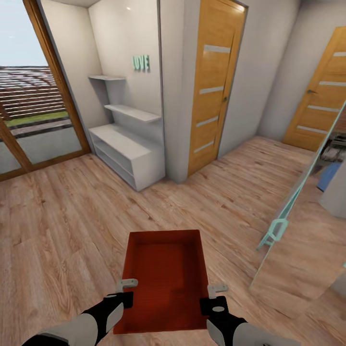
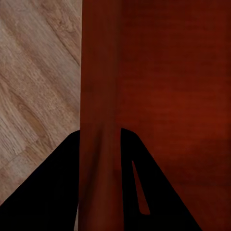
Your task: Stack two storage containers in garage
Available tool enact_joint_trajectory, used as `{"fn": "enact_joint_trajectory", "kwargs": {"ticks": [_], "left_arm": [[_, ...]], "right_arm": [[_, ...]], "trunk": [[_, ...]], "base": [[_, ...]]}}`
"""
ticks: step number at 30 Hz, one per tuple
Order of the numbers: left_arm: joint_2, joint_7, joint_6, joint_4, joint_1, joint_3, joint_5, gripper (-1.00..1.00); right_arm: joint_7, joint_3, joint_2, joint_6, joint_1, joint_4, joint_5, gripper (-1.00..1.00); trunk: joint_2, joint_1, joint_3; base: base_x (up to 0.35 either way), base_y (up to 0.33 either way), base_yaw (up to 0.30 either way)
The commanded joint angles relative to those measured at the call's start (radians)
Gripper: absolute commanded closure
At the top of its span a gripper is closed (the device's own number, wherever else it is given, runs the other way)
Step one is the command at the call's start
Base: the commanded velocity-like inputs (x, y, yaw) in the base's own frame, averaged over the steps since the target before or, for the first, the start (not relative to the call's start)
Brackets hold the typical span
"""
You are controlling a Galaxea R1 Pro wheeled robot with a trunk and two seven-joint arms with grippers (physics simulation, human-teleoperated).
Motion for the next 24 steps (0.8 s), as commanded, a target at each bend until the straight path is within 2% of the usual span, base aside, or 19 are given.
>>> {"fn": "enact_joint_trajectory", "kwargs": {"ticks": [1, 24], "left_arm": [[0.011, 0.014, 0.008, -0.001, 0.000, 0.071, 0.036, 1.00], [0.011, 0.014, 0.008, -0.001, 0.000, 0.071, 0.036, 1.00]], "right_arm": [[-0.014, -0.013, -0.003, -0.022, 0.000, 0.000, 0.008, 1.00], [-0.014, -0.013, -0.002, -0.022, -0.001, 0.000, 0.008, 1.00]], "trunk": [[-0.001, 0.001, -0.001], [-0.001, 0.001, -0.001]], "base": [[0.323, 0.000, 0.000], [0.323, 0.000, 0.000]]}}
